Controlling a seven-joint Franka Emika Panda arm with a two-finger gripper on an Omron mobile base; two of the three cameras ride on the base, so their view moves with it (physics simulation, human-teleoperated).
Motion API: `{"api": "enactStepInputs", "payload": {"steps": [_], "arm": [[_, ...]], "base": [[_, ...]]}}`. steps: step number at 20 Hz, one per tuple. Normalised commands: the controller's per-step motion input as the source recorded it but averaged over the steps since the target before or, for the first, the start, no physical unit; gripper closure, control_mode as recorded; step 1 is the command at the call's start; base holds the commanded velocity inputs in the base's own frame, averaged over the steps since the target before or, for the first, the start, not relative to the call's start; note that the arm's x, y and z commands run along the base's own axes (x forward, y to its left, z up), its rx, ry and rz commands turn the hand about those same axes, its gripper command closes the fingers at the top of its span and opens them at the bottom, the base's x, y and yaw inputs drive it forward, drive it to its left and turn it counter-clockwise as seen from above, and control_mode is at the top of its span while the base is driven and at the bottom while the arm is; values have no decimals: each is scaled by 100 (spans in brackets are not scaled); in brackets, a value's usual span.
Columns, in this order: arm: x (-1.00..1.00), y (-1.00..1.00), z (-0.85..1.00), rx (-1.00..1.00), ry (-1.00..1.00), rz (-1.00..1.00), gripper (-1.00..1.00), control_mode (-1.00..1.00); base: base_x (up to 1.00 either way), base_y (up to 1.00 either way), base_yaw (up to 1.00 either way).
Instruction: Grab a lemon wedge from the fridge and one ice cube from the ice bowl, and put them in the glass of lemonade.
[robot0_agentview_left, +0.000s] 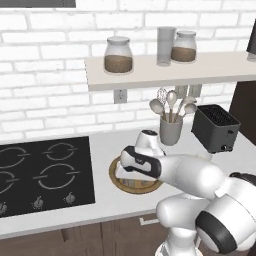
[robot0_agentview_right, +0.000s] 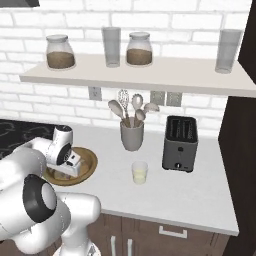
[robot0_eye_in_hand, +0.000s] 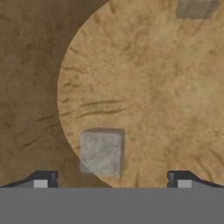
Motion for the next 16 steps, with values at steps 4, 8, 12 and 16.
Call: {"api": "enactStepInputs", "payload": {"steps": [4, 8, 12, 16], "arm": [[12, 4, -14, 0, 0, 0, -100, -100], [11, 5, -14, 0, 0, 0, -100, -100], [22, 3, -11, 0, 0, 0, -100, -100], [22, 1, -16, 0, -1, 0, -100, -100]], "base": [[0, 0, 0], [0, 0, 0], [0, 0, 0], [0, 0, 0]]}}
